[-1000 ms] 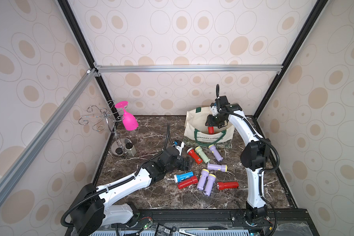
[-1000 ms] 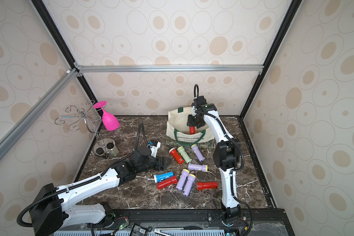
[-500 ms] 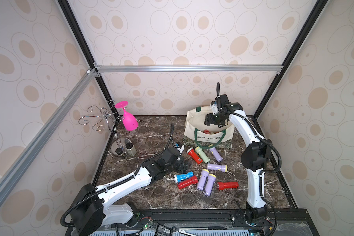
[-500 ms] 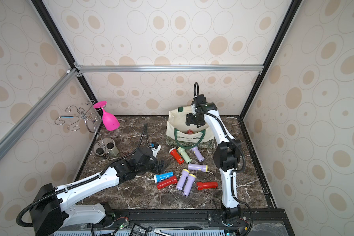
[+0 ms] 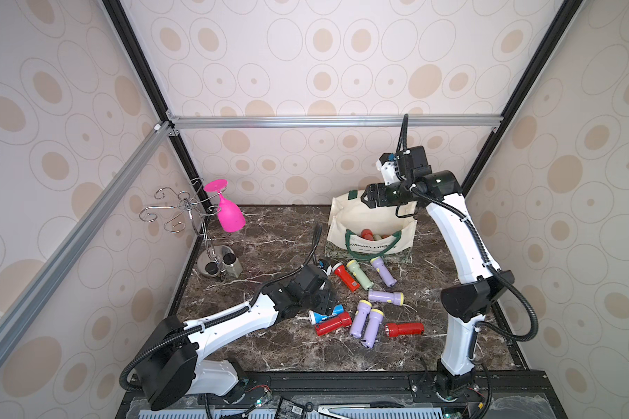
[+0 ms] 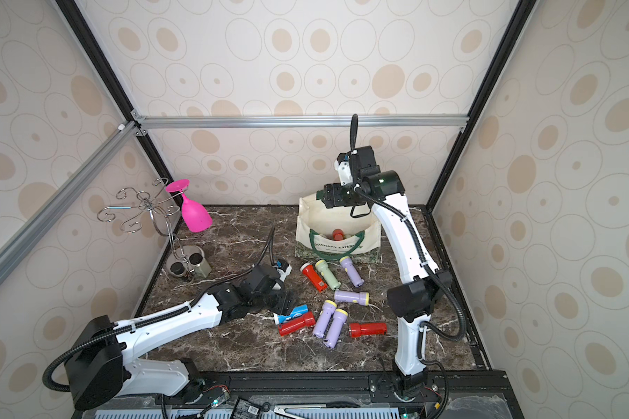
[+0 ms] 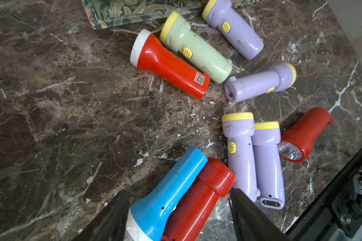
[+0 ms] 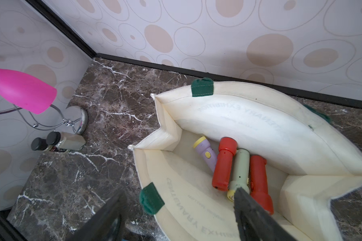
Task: Put the flashlights into the tote bags
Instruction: Place the flashlight in the canvas bag, then pick up the flashlight from the center of the board.
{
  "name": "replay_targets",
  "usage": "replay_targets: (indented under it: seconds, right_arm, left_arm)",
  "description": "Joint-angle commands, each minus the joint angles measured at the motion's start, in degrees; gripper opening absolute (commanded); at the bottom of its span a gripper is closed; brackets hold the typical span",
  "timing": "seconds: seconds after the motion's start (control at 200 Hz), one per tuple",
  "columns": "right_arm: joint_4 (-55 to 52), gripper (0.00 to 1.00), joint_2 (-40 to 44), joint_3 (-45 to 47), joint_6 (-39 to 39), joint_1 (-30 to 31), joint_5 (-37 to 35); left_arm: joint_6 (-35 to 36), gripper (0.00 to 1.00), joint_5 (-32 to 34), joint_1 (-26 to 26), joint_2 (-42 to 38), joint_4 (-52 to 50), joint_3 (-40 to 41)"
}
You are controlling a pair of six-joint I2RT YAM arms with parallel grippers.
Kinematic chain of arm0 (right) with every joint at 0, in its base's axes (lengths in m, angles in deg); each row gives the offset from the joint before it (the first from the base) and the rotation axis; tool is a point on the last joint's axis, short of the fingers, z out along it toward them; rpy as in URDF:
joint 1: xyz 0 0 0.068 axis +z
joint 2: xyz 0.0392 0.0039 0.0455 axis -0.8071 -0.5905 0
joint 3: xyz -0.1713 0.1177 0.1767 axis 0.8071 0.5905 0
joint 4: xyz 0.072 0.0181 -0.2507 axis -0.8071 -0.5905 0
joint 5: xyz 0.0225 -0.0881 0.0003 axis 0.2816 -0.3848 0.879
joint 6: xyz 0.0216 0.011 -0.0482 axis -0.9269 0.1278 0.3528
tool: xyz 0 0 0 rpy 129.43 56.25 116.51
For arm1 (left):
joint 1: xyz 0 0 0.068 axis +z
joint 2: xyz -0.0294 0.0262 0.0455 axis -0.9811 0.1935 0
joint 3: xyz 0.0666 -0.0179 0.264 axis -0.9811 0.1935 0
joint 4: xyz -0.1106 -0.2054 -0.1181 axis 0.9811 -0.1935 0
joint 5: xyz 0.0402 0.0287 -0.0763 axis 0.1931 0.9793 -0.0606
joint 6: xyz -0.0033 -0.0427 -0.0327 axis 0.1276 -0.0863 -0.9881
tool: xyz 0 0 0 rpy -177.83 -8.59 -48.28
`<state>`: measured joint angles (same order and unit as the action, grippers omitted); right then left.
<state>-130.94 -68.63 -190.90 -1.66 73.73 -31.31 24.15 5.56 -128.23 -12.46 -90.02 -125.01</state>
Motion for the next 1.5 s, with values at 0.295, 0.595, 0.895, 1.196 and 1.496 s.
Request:
replay_targets:
  seconds: [0.295, 0.595, 0.895, 1.196, 1.496]
  right_arm:
    - [-3.60, 0.82, 21.06, 20.27, -0.32, 1.49, 5.17]
    - [-1.09, 0.82, 35.29, 39.94, -6.17, 3.61, 9.77]
    - [0.89, 0.82, 37.21, 43.14, -8.01, 4.25, 9.62]
    - [1.36, 0.82, 36.61, 42.00, -8.05, 4.25, 9.92]
    - [1.55, 0.81, 37.23, 43.00, -8.07, 4.29, 9.53]
  left_arm:
    - [2.45, 0.73, 1.67, -2.10, 5.91, -3.06, -2.31]
    - [4.24, 0.68, 0.39, -2.38, 12.39, -3.08, -5.55]
    - [5.43, 0.63, 1.01, -2.38, 17.86, -3.96, -8.02]
    - [5.54, 0.58, 3.55, -2.47, 21.57, -3.72, -8.79]
    - [3.81, 0.47, 5.78, -2.47, 23.15, -2.21, -8.21]
